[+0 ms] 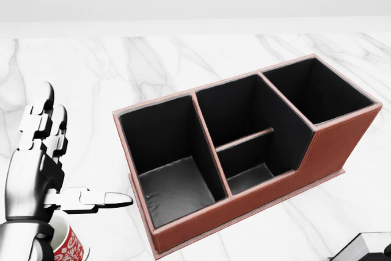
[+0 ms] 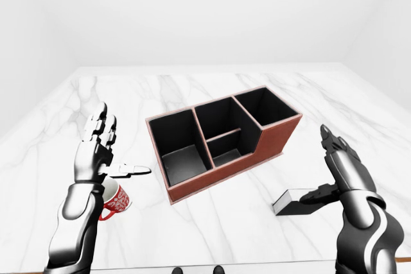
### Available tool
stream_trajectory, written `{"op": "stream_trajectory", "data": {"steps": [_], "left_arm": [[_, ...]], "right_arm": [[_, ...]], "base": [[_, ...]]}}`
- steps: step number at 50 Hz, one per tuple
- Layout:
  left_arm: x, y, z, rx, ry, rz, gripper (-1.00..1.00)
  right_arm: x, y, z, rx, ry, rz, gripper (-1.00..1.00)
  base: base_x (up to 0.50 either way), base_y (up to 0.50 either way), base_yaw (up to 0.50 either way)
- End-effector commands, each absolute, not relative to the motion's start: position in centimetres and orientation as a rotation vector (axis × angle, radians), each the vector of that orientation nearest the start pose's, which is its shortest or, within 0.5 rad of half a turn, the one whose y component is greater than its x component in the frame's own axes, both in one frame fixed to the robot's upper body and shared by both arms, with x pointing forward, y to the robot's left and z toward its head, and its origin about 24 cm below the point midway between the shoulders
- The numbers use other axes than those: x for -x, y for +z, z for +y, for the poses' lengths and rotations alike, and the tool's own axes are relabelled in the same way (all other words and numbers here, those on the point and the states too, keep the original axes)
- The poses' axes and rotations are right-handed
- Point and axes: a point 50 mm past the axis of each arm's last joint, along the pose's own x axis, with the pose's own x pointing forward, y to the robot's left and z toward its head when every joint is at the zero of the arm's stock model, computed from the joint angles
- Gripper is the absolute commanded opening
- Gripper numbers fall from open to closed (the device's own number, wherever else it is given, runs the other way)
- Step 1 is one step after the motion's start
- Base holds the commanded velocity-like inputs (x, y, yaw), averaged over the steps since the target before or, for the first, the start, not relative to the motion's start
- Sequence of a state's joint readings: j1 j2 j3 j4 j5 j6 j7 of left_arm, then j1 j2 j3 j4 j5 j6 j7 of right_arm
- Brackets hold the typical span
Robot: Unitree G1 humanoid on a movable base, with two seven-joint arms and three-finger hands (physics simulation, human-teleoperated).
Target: Pick up the book and place it in the back compartment of the caddy.
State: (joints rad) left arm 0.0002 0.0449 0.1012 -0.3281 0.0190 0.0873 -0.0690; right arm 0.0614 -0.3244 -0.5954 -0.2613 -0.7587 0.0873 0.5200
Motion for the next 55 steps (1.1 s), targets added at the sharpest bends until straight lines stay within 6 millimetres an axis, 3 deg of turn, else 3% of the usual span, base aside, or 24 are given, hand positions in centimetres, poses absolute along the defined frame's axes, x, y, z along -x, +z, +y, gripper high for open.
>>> {"op": "stream_trajectory", "data": {"steps": [1,32,55], "left_arm": [[-24.6,10.9,17.5,-0.084,0.03,-0.233,1.0],[-24.7,10.7,17.6,-0.085,0.033,-0.224,1.0],[-24.9,10.3,17.7,-0.087,0.037,-0.203,1.0]], "right_arm": [[-20.2,10.9,-32.5,1.054,-0.24,0.321,1.0],[-20.9,8.6,-32.9,1.065,-0.223,0.364,1.0],[-20.5,8.3,-32.3,1.09,-0.181,0.372,1.0]], "base": [[0.0,0.0,0.0],[0.0,0.0,0.0],[0.0,0.0,0.0]]}}
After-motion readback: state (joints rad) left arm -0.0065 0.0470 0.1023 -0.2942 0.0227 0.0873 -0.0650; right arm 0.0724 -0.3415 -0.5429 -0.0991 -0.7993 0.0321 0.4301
